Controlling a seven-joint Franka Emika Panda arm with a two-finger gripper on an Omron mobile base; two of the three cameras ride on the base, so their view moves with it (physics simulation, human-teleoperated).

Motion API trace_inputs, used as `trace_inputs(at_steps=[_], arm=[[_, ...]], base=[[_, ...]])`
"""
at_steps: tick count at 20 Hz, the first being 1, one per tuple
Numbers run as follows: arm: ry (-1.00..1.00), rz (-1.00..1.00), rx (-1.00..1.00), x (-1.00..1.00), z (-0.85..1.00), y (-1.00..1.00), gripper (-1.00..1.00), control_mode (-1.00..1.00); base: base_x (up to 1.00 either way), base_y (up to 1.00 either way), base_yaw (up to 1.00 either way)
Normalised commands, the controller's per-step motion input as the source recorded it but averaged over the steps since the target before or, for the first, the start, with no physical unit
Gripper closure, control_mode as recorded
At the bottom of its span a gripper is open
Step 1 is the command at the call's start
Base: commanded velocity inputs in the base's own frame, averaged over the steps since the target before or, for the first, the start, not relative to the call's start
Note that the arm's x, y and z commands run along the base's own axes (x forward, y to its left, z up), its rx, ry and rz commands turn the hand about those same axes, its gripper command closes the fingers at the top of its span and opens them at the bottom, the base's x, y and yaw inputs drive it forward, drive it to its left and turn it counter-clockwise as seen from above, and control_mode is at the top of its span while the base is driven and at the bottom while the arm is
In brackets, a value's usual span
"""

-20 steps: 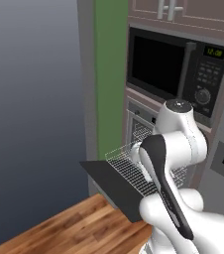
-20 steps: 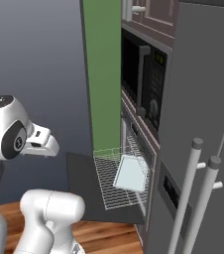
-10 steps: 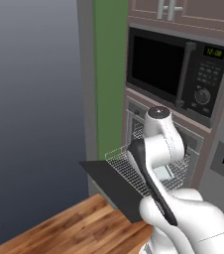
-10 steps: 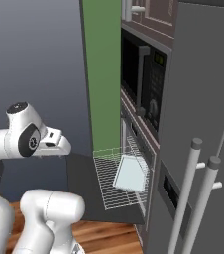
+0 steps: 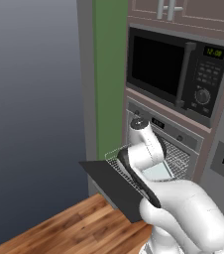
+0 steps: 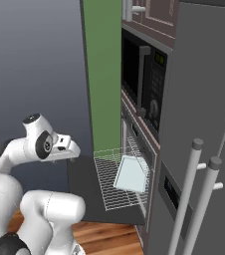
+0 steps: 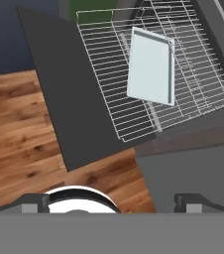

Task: Take the baked cake out of the oven and place it on the plate for cooling. Then close the oven door.

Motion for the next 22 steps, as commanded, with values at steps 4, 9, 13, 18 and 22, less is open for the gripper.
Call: trace_inputs(at_steps=[4,9,13,18,22], arm=[[0.07,0.01,-0.01,0.63,-0.68,-0.02,-1.00,-1.00],[0.13,0.02,0.00,0.50,-0.79,0.00,-1.00,-1.00],[0.15,0.04,0.00,0.44,-0.78,0.00,-1.00,-1.00],[0.13,0.03,0.00,0.40,-0.57,0.00,-1.00,-1.00],[0.13,0.04,0.00,0.34,-0.56,0.14,-1.00,-1.00]], base=[[0.00,0.00,0.00],[0.00,0.00,0.00],[0.00,0.00,0.00],[0.00,0.00,0.00],[0.00,0.00,0.00]])
